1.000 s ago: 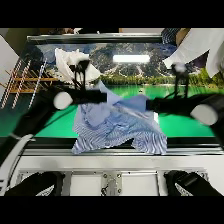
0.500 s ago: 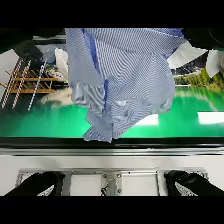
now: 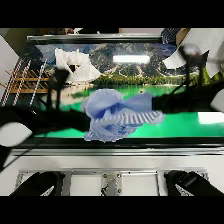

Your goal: Fold the clothes and pants, and hang the long-sleeved shirts on hangers.

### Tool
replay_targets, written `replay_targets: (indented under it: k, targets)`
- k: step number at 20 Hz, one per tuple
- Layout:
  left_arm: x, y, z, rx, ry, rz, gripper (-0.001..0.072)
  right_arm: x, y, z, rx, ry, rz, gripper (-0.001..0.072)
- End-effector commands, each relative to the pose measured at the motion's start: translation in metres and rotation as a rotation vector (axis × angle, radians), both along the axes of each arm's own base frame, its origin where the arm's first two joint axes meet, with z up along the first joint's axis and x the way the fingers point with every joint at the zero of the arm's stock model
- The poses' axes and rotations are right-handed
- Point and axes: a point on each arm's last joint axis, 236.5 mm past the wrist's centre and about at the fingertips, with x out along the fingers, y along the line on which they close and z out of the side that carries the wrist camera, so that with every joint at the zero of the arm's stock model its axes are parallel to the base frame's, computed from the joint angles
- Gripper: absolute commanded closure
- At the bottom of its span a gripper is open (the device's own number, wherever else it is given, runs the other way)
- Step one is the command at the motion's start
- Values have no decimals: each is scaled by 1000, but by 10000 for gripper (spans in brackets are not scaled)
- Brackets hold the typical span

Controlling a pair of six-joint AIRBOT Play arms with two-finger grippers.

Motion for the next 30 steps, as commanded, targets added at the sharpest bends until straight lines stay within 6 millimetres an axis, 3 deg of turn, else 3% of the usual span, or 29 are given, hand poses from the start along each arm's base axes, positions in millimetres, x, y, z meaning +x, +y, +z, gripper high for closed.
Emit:
replay_targets:
  k: [1, 3, 7, 9, 11, 13, 15, 17, 19, 21, 23, 26, 30]
  targets:
    - [-66, 8, -92, 9, 261, 28, 686, -54, -9, -82, -41, 206, -104, 702]
    - [-74, -6, -96, -73, 292, 37, 686, -59, -8, -93, -48, 226, -108, 702]
    - [-66, -14, -94, -73, 300, 31, 665, -50, 3, -90, -5, 186, -99, 702]
    - [-53, -23, -83, -61, 261, -25, 55, -48, 5, -89, 5, 181, -97, 702]
    - [-24, -27, -62, -61, 194, -33, 17, -48, 5, -90, 5, 182, -97, 702]
    - [21, -19, -35, -76, 113, 4, 17, -48, 5, -90, 5, 182, -96, 702]
    - [72, 9, -14, -70, 31, 72, 18, -49, 6, -89, 9, 185, -91, 702]
    - [118, 63, -8, 3, -18, 180, 18, -50, 7, -89, 9, 185, -78, 702]
    - [156, 148, -17, 215, -52, 325, 18, -50, 8, -89, 11, 187, -75, 702]
    - [180, 224, -23, 420, -70, 430, 18, -51, 8, -89, 11, 187, -75, 702]
    - [199, 280, -29, 558, -73, 501, 17, -51, 8, -90, 11, 188, -75, 702]
    - [230, 327, -54, 602, -81, 564, 17, -51, 8, -90, 8, 191, -76, 701]
    - [266, 360, -111, 602, -86, 584, 17, -51, 8, -90, 8, 191, -76, 701]
